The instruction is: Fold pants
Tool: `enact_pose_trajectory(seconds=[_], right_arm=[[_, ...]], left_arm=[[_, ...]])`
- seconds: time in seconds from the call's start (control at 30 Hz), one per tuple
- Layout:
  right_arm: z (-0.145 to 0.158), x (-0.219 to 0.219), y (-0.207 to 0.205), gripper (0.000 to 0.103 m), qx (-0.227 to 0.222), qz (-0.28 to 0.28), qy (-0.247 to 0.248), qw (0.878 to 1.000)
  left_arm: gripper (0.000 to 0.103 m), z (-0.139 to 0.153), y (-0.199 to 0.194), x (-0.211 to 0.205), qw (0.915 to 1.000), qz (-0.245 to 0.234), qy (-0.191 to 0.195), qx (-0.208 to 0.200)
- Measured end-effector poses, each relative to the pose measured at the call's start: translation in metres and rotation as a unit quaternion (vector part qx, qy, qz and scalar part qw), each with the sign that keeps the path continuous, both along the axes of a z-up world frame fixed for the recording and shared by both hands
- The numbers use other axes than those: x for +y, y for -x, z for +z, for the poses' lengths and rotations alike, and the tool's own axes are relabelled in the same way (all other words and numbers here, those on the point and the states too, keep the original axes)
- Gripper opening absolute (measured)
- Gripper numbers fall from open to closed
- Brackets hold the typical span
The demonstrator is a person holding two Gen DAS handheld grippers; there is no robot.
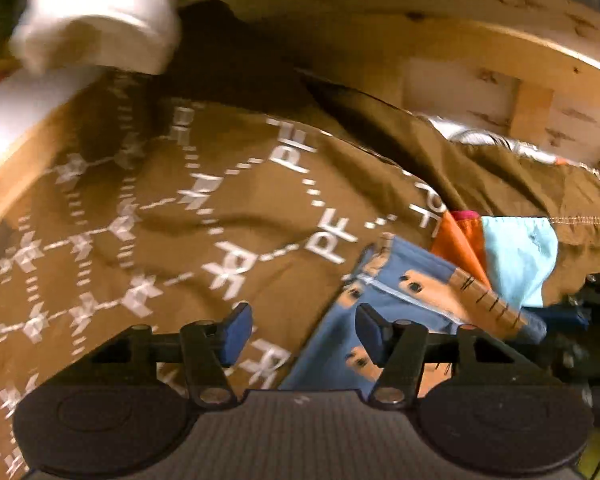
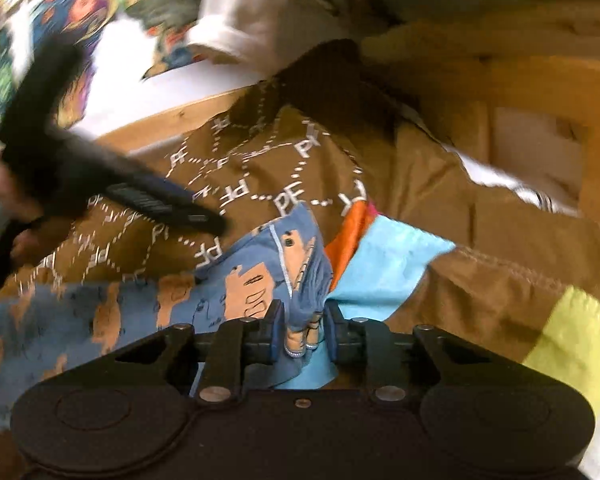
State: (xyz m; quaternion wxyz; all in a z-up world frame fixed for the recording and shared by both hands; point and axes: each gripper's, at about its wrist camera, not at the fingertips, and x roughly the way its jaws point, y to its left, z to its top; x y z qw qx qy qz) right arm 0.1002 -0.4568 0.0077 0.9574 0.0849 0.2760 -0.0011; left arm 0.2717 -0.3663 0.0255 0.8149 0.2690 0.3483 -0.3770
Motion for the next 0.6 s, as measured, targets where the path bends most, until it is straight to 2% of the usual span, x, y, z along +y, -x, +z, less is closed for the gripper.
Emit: enact_pose_trajectory(seconds=[0.1, 0.2, 0.3, 0.4, 0.53, 0.6], right_arm=[[-0.001, 0.007, 0.001, 0.023, 0.003, 0.017, 0.036, 0.999], [0.001, 0.005, 0.003, 0.029, -0.007, 0.013, 0.050, 0.999], [0.005, -0.003, 0.005, 0.031, -0.027, 0.005, 0.050, 0.998], [0.007, -0.011, 0.003, 0.031, -0.034, 0.006, 0.021, 0.999], [0.013, -0.010, 0.006, 0.031, -0.073, 0.026, 0.018, 0.997], [0.011, -0.010, 0.000, 0.033, -0.065, 0.034, 0.010, 0.997]], left_arm=[[0.057, -0.022, 0.001, -0.015, 0.9995, -0.005, -0.030, -0.009], [0.057, -0.036, -0.001, -0.020, 0.9995, 0.002, -0.030, -0.012], [0.057, -0.039, -0.002, -0.014, 0.9998, -0.004, -0.018, -0.011], [0.058, -0.042, -0.002, -0.006, 0.9999, -0.006, -0.001, -0.010], [0.058, -0.048, -0.002, 0.002, 0.9997, -0.011, 0.016, -0.017], [0.058, -0.050, -0.003, 0.005, 0.9995, -0.012, 0.023, -0.016]])
